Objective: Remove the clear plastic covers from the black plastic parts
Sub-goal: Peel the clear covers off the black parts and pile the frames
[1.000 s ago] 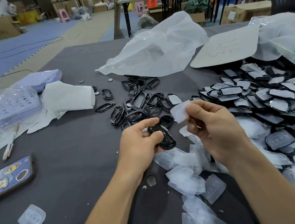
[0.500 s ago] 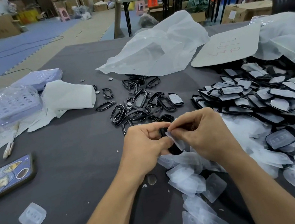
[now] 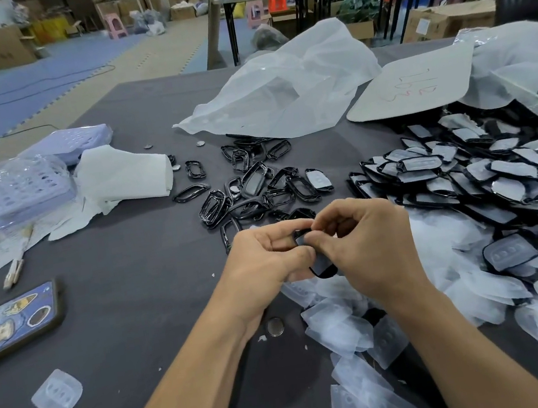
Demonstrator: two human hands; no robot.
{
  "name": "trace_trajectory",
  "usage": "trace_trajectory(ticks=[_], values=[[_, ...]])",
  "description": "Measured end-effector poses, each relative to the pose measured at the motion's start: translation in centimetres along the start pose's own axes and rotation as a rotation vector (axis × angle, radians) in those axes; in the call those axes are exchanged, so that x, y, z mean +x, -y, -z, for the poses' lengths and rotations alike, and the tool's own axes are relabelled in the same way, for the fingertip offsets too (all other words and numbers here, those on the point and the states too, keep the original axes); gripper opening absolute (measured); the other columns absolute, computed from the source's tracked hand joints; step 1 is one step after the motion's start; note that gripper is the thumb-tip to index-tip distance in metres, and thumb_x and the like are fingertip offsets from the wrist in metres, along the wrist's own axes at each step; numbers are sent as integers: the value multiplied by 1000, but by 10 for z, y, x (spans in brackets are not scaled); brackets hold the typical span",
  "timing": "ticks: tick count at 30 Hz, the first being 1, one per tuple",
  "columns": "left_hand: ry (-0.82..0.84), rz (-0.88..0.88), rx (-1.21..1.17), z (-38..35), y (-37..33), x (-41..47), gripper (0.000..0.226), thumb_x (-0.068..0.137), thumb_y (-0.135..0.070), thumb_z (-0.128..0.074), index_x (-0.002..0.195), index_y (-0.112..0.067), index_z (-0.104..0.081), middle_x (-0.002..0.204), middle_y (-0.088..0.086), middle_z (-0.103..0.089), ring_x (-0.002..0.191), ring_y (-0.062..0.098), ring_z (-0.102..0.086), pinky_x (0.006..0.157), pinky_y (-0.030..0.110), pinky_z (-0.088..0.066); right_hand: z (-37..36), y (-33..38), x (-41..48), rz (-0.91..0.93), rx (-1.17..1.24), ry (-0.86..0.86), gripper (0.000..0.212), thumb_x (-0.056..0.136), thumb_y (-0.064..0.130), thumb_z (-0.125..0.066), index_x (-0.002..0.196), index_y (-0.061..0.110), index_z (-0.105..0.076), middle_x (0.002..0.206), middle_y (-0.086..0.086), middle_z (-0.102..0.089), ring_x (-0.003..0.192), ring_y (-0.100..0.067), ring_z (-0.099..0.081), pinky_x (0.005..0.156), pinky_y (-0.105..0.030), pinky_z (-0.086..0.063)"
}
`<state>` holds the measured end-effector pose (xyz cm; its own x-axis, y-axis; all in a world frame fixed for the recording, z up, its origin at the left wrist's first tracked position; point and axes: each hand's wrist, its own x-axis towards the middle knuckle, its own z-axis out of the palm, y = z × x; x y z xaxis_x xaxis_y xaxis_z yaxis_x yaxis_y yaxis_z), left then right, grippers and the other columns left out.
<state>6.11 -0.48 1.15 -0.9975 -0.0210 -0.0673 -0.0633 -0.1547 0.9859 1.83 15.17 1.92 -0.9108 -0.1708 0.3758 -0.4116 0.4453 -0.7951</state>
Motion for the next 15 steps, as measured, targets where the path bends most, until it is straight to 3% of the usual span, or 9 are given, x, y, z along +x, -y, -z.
trace_trajectory(ticks=[4,9,15], values=[[-57,9,-33,-2,-1,0,41,86,22,-62,114,-5,-75,94,19,-79,82,28,-79,67,28,-62,-5,-1,-1,-29,-19,-25,17,73,29,-90,70,28,-73,64,13,-68,63,-8,-64,60,-23,-52],[-178,3,-140,-5,-3,1,40,84,24,-61,104,-6,-77,88,19,-79,69,24,-77,57,26,-60,-5,0,2,-148,131,44,13,83,27,-80,73,26,-72,66,10,-72,61,-8,-68,58,-24,-55],[-238,-27,-142,-2,-3,2,35,89,18,-63,107,-9,-76,92,23,-78,76,29,-78,65,30,-63,-3,1,1,-262,322,218,15,84,10,-74,76,22,-72,62,-5,-71,49,-16,-63,49,-22,-47]])
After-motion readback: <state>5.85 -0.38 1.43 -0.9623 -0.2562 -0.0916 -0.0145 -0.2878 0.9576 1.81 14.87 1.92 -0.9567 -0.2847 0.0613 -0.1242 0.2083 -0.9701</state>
